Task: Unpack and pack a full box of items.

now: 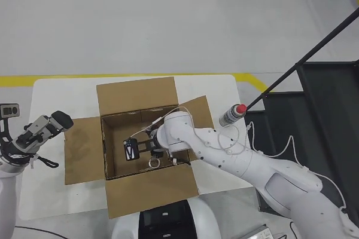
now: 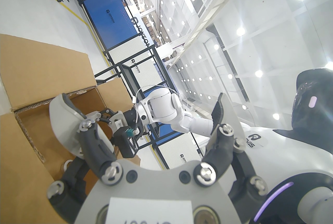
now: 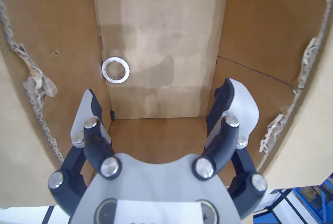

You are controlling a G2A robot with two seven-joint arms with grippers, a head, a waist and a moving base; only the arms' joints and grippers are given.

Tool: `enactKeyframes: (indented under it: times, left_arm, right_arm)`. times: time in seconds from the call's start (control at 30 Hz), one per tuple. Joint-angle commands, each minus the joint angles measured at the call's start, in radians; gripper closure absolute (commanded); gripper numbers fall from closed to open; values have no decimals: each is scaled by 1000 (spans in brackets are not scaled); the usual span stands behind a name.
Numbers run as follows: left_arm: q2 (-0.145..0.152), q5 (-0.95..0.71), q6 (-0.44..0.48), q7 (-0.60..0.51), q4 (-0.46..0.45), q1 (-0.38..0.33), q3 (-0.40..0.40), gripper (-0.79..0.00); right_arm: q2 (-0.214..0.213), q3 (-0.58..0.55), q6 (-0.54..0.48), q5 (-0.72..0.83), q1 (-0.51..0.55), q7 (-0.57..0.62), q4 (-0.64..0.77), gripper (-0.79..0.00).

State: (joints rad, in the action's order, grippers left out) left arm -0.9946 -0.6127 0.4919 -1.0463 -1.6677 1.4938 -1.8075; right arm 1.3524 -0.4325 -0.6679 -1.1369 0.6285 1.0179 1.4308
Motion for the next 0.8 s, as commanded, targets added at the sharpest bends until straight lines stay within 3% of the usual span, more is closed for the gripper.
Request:
enactKeyframes:
  times: [0.0,0.3,0.37,0.43,0.5,0.53,0.57,0.6,0.77]
  left_arm:
    - [0,0,0,0,0,0,0,-785]
    - [0,0,0,0,0,0,0,-785]
    - [0,0,0,0,0,0,0,-785]
    - [0,0,0,0,0,0,0,-785]
    - [0,0,0,0,0,0,0,-785]
    - [0,0,0,0,0,0,0,-785]
    - [0,0,0,0,0,0,0,-785]
    - [0,0,0,0,0,0,0,-785]
    - [0,0,0,0,0,0,0,-785]
  right_arm:
    - [16,20,13,6,-8,13,-31,-785]
    - [86,85,28,36,-30,-29,-193,-776]
    - [102,96,31,37,-34,-49,-226,-680]
    - [117,105,40,36,-36,-67,-263,-520]
    - [130,113,42,29,-41,-84,-293,-431]
    - [137,116,43,27,-43,-93,-309,-480]
    - [142,119,43,23,-45,-101,-323,-462]
    - [148,122,42,19,-45,-109,-337,-391]
    - [172,135,30,15,-38,-147,-394,-428]
